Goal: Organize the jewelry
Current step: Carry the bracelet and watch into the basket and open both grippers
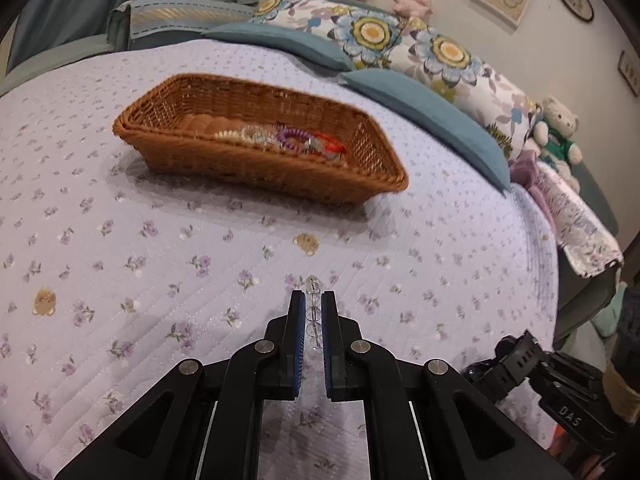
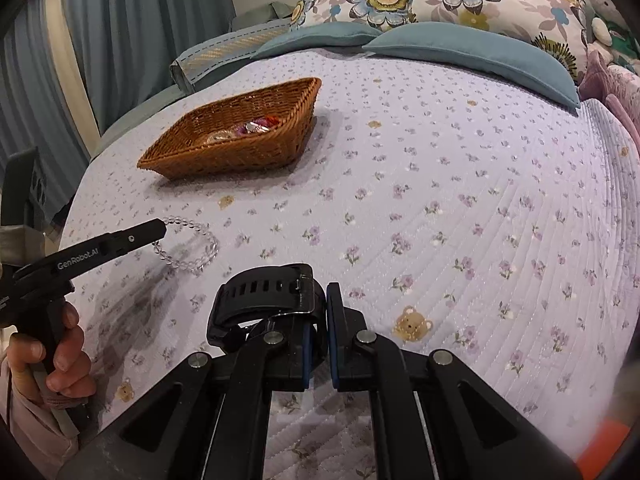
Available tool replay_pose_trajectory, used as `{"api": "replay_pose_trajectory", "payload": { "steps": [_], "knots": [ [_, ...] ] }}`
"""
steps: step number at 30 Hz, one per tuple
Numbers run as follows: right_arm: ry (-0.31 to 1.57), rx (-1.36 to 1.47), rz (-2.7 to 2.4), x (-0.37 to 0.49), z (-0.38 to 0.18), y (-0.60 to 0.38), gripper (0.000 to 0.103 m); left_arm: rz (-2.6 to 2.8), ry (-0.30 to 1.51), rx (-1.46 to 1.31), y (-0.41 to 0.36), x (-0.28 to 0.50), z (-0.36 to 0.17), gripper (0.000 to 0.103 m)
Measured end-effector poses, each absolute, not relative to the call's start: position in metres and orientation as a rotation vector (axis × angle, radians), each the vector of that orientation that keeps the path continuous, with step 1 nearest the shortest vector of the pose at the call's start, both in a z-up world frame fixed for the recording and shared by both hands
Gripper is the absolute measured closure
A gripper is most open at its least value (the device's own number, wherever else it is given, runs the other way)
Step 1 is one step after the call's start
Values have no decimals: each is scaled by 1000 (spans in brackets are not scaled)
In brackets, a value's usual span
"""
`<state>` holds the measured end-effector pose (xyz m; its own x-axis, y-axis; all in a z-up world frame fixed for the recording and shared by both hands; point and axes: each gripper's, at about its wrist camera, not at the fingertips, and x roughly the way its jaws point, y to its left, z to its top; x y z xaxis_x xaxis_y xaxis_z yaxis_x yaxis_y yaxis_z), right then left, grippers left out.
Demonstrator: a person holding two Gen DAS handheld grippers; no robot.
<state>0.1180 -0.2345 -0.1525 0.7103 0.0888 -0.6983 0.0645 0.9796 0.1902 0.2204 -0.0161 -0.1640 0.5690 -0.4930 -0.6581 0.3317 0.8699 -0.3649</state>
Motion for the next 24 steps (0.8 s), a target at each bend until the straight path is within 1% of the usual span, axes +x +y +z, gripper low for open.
{"api": "replay_pose_trajectory", "payload": {
  "steps": [8,14,24],
  "knots": [
    [731,186,46,130,-129,-228,95,-500,770,-256,-1,218,-140,95],
    [692,149,94,156,-108,-212,95,-500,719,-266,9,227,-116,95],
    [599,125,173,239,-63,-180,95,-498,598,-225,19,279,-54,95]
  ]
}}
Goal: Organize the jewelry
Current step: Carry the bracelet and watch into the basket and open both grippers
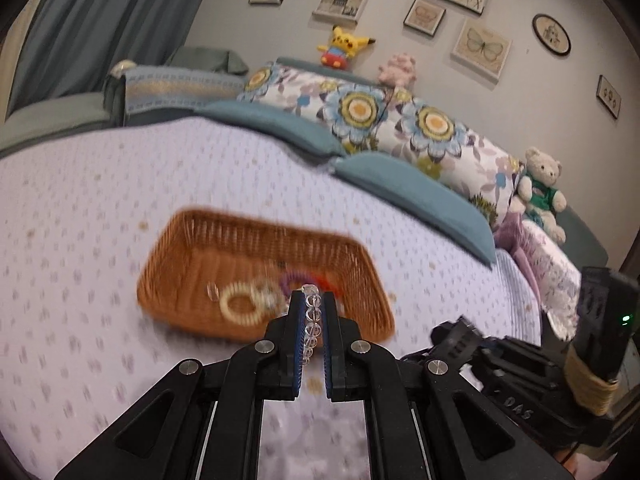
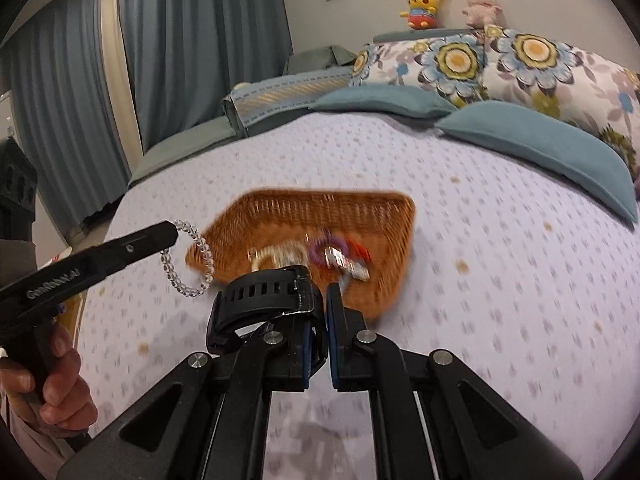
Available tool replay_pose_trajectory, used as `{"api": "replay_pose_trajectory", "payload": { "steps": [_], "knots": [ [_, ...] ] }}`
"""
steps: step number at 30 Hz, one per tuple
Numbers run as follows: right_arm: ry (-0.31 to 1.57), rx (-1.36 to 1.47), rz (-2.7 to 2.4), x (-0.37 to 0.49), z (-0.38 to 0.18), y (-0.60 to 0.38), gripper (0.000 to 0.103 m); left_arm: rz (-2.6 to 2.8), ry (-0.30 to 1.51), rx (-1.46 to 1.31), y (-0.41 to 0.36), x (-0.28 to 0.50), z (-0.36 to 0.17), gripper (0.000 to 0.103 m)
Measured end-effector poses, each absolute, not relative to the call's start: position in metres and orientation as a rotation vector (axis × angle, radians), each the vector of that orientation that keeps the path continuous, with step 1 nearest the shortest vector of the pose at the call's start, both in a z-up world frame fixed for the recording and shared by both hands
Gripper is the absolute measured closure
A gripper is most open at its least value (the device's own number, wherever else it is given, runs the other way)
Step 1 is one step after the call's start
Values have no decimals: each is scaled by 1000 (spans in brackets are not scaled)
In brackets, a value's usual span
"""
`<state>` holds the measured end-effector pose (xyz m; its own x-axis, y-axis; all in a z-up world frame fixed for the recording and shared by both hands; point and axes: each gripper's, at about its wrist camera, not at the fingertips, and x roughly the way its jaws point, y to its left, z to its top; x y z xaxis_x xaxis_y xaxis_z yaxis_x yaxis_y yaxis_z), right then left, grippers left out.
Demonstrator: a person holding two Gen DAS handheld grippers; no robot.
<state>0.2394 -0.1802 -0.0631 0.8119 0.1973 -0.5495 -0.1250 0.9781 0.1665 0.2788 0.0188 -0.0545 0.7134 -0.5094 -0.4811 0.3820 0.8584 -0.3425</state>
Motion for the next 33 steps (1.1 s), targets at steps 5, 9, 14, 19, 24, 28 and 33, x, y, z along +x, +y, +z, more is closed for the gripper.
{"api": "replay_pose_trajectory", "payload": {
  "steps": [5,9,14,19,24,28,33],
  "knots": [
    [598,137,186,296,-54,-174,95,-488,574,-211,20,325,-41,95],
    [625,153,148,339,-63,-173,94,-477,589,-213,21,359,-50,95],
    [715,248,145,396,-86,-179,94,-442,619,-241,23,395,-74,95],
    [804,377,133,430,-114,-191,94,-410,656,-271,25,416,-101,95],
    [858,355,106,446,-131,-187,92,-401,688,-248,19,424,-120,95],
    [856,352,113,451,-135,-186,91,-401,702,-247,17,427,-129,95],
    [874,341,135,453,-133,-185,85,-420,716,-240,16,424,-130,93]
  ]
}}
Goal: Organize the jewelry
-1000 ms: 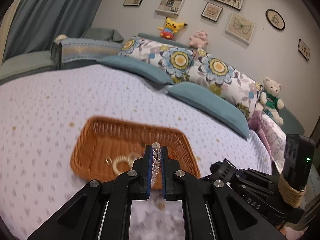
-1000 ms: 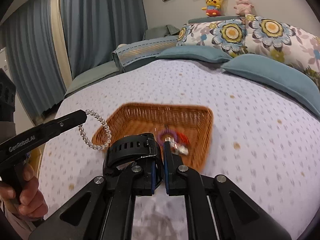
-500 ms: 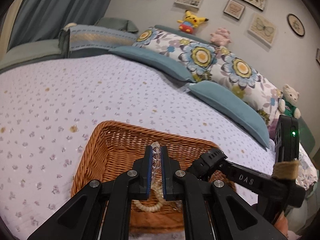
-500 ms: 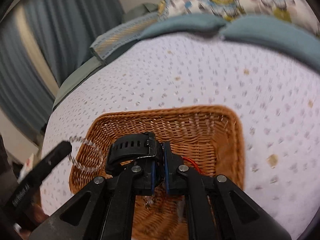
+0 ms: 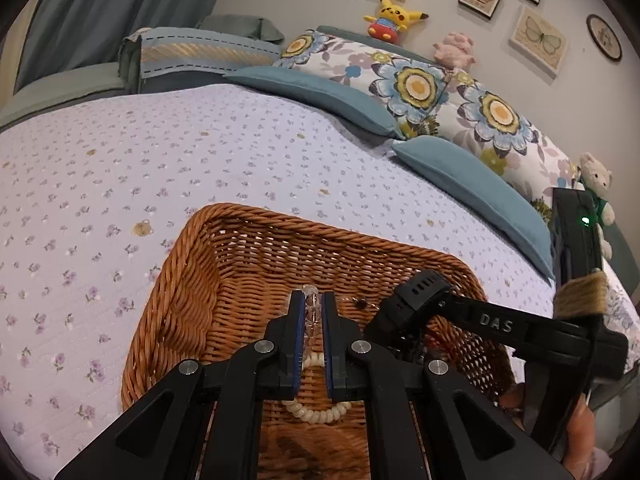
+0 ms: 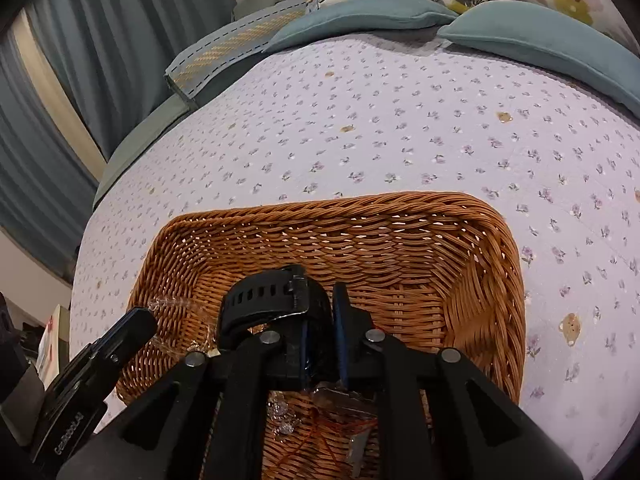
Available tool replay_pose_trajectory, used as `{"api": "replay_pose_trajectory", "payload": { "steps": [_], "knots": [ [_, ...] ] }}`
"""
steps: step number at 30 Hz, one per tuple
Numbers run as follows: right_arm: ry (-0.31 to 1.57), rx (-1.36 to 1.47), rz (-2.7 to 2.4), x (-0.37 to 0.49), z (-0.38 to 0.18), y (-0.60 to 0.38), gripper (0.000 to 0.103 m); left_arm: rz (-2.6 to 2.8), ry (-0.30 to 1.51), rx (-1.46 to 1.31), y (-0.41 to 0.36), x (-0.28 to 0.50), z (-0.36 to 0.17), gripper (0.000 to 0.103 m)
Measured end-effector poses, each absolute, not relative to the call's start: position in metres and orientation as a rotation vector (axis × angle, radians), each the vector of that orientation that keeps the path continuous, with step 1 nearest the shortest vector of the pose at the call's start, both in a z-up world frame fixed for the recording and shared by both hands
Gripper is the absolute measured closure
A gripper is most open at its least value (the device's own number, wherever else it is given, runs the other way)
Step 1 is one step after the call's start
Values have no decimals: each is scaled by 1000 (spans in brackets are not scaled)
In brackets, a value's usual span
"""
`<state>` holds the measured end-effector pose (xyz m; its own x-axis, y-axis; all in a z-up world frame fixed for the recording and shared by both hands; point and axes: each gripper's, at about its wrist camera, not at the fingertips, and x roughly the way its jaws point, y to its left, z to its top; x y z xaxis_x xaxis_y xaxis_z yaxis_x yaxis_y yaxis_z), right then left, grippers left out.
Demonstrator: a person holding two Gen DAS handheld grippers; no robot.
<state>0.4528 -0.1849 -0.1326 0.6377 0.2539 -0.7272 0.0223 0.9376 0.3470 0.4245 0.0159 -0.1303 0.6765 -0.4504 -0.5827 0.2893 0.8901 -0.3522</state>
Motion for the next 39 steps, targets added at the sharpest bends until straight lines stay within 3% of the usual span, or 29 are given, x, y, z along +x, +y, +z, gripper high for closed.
{"api": "replay_pose_trajectory", "payload": {
  "steps": [2,3,4,12,20,24,28,39],
  "knots": [
    [874,340,144,448,-129,-186,74,-428,719,-242,17,420,-126,79],
    [872,339,146,443,-127,-188,65,-416,713,-234,17,417,-124,64],
    [869,337,146,438,-126,-190,59,-398,699,-214,16,411,-119,55],
    [839,263,185,361,-99,-204,57,-404,658,-127,11,357,-78,55],
    [691,183,172,261,-57,-213,35,-405,611,-153,14,265,-47,54],
    [603,144,174,221,-40,-209,28,-350,586,-184,18,224,-49,41],
    [478,90,130,179,-46,-199,14,-249,547,-233,26,187,-67,40],
    [518,20,74,177,-66,-200,14,-170,534,-87,-1,179,-85,38]
  ]
}}
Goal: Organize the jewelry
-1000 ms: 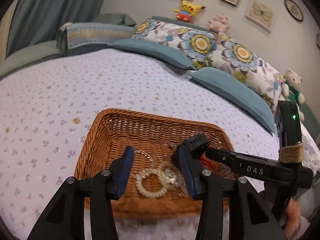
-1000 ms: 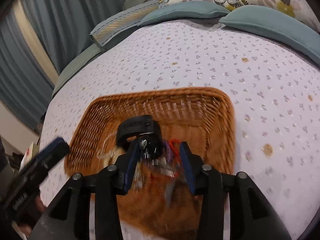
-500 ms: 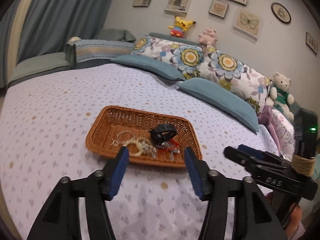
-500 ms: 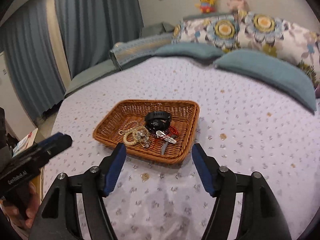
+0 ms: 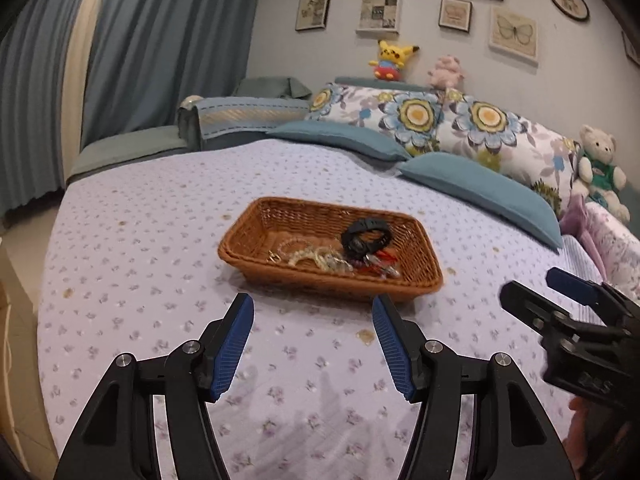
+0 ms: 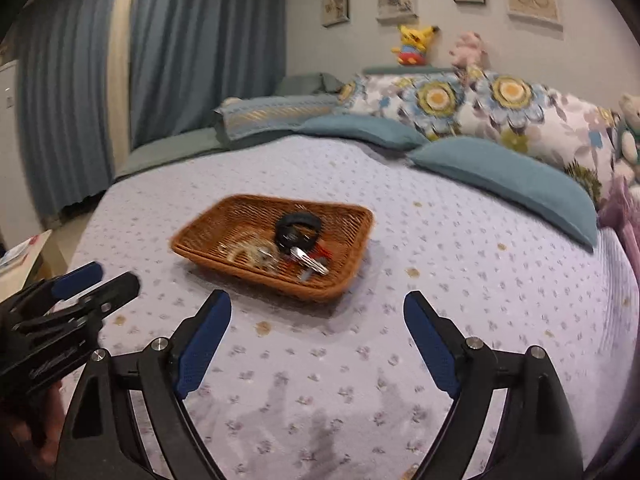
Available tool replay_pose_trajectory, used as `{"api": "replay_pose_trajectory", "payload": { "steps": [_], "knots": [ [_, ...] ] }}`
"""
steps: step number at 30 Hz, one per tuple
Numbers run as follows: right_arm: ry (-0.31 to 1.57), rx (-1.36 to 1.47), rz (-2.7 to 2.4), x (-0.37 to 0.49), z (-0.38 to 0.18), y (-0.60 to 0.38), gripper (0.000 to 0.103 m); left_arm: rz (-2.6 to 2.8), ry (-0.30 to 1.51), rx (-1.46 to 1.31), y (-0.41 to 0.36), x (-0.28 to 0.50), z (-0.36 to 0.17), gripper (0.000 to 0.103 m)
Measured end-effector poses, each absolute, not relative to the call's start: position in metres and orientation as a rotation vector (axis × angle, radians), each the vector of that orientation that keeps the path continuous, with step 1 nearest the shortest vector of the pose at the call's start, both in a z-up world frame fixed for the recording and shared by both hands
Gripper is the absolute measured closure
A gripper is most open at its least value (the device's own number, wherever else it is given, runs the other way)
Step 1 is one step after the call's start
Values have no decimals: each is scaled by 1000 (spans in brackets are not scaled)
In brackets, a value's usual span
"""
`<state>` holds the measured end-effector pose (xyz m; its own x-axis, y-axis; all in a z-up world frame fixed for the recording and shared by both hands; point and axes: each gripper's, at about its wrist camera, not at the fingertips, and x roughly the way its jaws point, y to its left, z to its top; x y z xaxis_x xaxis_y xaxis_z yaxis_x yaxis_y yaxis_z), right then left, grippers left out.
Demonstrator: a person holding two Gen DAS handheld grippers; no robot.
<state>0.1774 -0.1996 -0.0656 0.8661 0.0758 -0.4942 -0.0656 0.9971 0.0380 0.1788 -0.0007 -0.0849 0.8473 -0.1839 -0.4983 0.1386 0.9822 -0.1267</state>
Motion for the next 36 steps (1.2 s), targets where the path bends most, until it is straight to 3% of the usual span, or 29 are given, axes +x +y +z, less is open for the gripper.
{"api": "replay_pose_trajectory", "payload": {
  "steps": [10,36],
  "knots": [
    [524,2,27,177,-75,-204,14,-125,523,-41,-9,169,-87,31],
    [543,-1,2,184,-80,-210,13,-120,556,-54,-4,175,-94,31]
  ]
}}
